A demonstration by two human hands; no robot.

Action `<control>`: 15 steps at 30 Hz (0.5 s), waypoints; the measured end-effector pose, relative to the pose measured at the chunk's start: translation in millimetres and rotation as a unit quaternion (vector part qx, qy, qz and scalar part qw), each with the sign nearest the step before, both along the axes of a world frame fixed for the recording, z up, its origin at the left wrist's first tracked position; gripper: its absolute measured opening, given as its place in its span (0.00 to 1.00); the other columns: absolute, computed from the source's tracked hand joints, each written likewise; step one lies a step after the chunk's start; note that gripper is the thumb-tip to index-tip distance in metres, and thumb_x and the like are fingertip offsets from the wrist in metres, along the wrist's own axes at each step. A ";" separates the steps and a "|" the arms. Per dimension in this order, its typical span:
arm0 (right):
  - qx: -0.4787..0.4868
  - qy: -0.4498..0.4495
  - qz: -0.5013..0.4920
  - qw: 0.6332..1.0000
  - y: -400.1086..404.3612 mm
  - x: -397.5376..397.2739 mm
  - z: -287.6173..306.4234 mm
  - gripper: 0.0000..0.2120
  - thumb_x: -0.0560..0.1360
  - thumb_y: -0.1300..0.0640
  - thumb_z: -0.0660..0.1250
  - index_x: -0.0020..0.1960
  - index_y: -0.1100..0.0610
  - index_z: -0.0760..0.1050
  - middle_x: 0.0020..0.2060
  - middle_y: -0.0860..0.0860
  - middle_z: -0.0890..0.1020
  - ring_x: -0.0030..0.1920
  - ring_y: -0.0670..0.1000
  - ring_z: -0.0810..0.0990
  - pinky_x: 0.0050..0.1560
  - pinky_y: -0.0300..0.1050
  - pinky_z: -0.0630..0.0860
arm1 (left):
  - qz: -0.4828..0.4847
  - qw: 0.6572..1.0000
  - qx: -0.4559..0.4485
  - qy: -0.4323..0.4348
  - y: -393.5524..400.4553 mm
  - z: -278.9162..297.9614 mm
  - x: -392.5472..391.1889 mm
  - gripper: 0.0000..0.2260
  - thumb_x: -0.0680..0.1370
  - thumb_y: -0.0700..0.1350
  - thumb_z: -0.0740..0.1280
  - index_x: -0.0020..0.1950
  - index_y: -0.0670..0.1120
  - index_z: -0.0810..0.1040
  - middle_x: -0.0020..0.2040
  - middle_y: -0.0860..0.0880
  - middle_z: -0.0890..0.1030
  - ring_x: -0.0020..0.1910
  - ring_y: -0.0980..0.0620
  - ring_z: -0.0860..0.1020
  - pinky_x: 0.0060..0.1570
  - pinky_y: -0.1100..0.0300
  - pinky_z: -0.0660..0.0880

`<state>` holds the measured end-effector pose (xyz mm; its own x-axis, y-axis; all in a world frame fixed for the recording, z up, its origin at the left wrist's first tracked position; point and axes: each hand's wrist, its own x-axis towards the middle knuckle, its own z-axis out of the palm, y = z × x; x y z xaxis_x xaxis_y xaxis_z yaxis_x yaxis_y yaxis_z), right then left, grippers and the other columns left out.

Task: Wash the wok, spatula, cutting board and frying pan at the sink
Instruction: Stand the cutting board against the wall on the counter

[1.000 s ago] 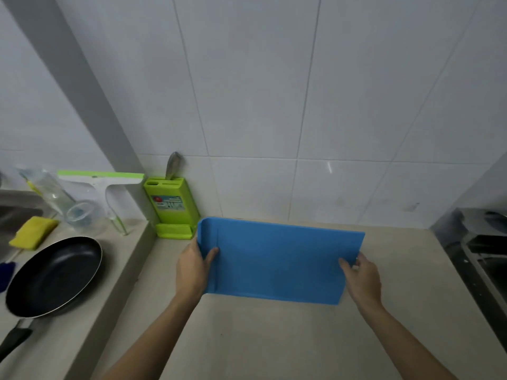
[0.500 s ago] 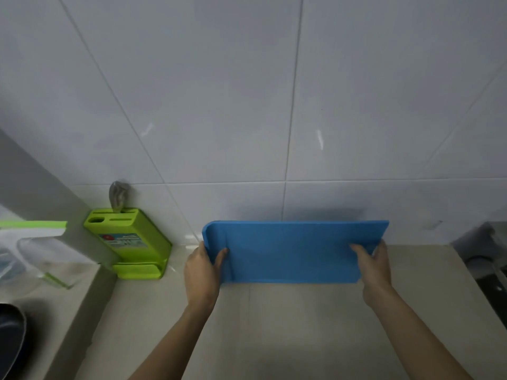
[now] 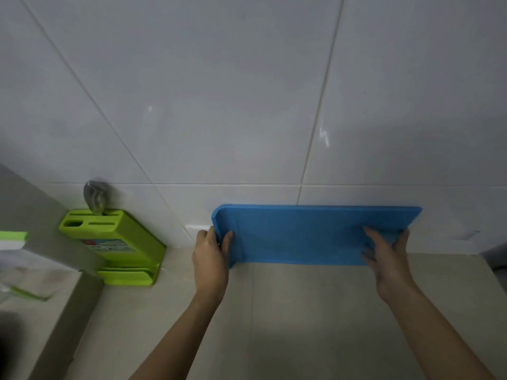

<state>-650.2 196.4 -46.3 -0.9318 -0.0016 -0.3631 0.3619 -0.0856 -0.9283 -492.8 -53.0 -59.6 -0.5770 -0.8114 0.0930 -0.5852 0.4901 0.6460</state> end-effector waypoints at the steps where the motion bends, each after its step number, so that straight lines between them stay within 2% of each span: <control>1: 0.001 0.006 0.007 1.000 -0.5 -0.8 1.3 0.38 0.75 0.55 0.68 0.74 0.36 0.48 0.70 0.45 0.67 0.67 0.52 0.71 0.64 0.51 0.71 | -0.002 1.000 0.008 0.002 -0.2 -1.1 -3.2 0.10 0.81 0.50 0.63 0.45 0.44 0.70 0.42 0.48 0.70 0.33 0.60 0.67 0.31 0.67 0.60; 5: -0.012 0.003 0.035 0.999 6.4 4.3 3.3 0.41 0.78 0.58 0.64 0.76 0.42 0.38 0.70 0.48 0.67 0.66 0.51 0.72 0.67 0.54 0.69 | -0.009 0.998 0.050 0.028 -7.7 -8.5 -2.8 0.10 0.80 0.49 0.65 0.50 0.42 0.74 0.46 0.47 0.75 0.36 0.58 0.71 0.33 0.68 0.65; 8: -0.017 -0.028 0.052 0.998 23.5 26.6 -4.8 0.36 0.80 0.61 0.59 0.77 0.49 0.38 0.68 0.52 0.69 0.66 0.54 0.72 0.66 0.55 0.68 | -0.036 0.992 0.112 0.038 -8.8 -15.5 25.9 0.11 0.78 0.50 0.68 0.55 0.46 0.74 0.47 0.51 0.78 0.41 0.58 0.77 0.37 0.68 0.70; 11: 0.030 -0.059 0.094 0.993 38.1 68.3 -20.2 0.28 0.80 0.64 0.58 0.77 0.55 0.52 0.63 0.59 0.75 0.61 0.58 0.75 0.63 0.52 0.70 | -0.101 0.990 0.085 -0.051 -1.2 -25.5 72.1 0.08 0.79 0.52 0.66 0.47 0.48 0.73 0.43 0.52 0.77 0.38 0.55 0.76 0.37 0.64 0.67; 13: 0.077 -0.060 0.172 0.980 38.1 105.5 -27.8 0.22 0.79 0.65 0.59 0.73 0.60 0.62 0.58 0.61 0.78 0.56 0.59 0.77 0.58 0.47 0.72 | -0.171 0.975 0.052 -0.135 4.1 -29.2 103.1 0.09 0.80 0.50 0.64 0.45 0.46 0.72 0.43 0.48 0.76 0.41 0.48 0.76 0.39 0.60 0.66; 15: 0.134 -0.049 0.278 0.950 30.8 141.0 -33.6 0.17 0.78 0.67 0.61 0.66 0.60 0.70 0.56 0.62 0.79 0.52 0.58 0.78 0.51 0.41 0.72 | -0.203 0.959 0.040 -0.192 10.8 -22.5 130.2 0.10 0.80 0.48 0.62 0.47 0.41 0.74 0.47 0.42 0.78 0.46 0.41 0.77 0.43 0.55 0.68</control>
